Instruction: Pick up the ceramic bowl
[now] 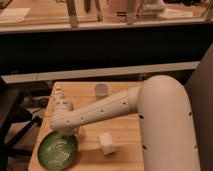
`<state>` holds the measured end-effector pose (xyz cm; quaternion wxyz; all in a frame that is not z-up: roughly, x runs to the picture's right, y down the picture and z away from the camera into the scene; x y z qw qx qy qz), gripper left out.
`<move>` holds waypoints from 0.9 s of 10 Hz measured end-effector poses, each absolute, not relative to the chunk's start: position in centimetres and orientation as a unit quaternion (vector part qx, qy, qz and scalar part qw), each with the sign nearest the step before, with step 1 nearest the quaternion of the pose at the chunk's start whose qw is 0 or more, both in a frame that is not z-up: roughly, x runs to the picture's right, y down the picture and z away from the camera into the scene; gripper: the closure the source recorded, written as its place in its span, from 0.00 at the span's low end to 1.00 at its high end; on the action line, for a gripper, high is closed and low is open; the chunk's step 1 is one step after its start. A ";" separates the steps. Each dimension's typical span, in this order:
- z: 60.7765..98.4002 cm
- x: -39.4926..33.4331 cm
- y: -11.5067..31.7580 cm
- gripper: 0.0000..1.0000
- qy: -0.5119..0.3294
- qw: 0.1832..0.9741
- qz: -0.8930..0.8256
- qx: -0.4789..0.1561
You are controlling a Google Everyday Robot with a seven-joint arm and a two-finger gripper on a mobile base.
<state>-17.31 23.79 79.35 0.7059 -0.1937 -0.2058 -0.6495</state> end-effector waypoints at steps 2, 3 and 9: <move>79.1 -17.2 23.4 0.53 -0.205 0.705 -0.651 -0.193; 79.0 -16.6 23.1 0.63 -0.202 0.705 -0.651 -0.194; 77.8 -15.6 20.4 0.99 -0.195 0.707 -0.654 -0.187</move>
